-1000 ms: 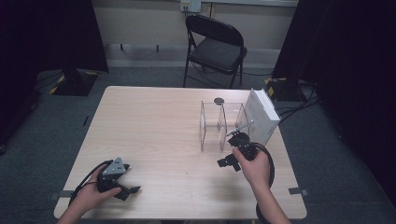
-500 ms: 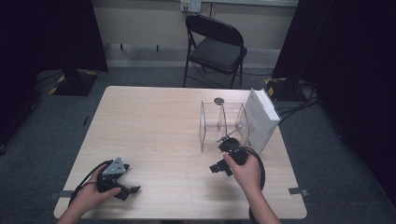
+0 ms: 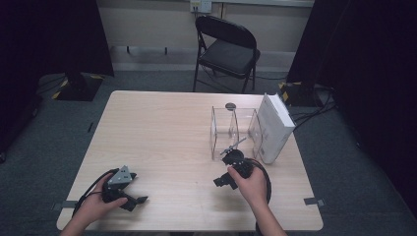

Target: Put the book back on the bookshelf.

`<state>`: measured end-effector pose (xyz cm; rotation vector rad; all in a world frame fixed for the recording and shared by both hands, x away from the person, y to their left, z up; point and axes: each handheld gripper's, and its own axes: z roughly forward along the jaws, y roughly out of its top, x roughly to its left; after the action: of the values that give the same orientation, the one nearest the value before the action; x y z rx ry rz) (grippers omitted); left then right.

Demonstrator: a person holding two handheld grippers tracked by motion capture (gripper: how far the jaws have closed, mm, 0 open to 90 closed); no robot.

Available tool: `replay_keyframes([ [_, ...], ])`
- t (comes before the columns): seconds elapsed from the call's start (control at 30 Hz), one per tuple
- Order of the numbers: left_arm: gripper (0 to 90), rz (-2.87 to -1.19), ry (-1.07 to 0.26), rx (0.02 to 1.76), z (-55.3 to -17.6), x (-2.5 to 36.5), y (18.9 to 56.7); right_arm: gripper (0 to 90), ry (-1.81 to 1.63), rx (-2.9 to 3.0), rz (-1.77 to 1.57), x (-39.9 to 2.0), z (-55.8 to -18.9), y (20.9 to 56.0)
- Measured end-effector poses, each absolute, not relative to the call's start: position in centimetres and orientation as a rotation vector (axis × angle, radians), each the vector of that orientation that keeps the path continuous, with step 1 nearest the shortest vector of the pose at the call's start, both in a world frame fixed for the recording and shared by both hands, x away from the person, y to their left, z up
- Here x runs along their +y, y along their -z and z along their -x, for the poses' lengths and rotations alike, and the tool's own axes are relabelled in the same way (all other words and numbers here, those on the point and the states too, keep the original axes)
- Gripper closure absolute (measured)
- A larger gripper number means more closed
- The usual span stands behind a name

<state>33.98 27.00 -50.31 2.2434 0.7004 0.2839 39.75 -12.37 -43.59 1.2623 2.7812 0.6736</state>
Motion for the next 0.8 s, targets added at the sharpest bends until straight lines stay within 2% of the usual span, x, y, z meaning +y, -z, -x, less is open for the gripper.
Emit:
replay_keyframes([
  [0.8, 2.7, -2.248, -0.293, 0.695, -34.0, 27.0, 50.3, 15.1, -0.639, 2.803, -1.148, -10.2, -39.0, 46.1],
])
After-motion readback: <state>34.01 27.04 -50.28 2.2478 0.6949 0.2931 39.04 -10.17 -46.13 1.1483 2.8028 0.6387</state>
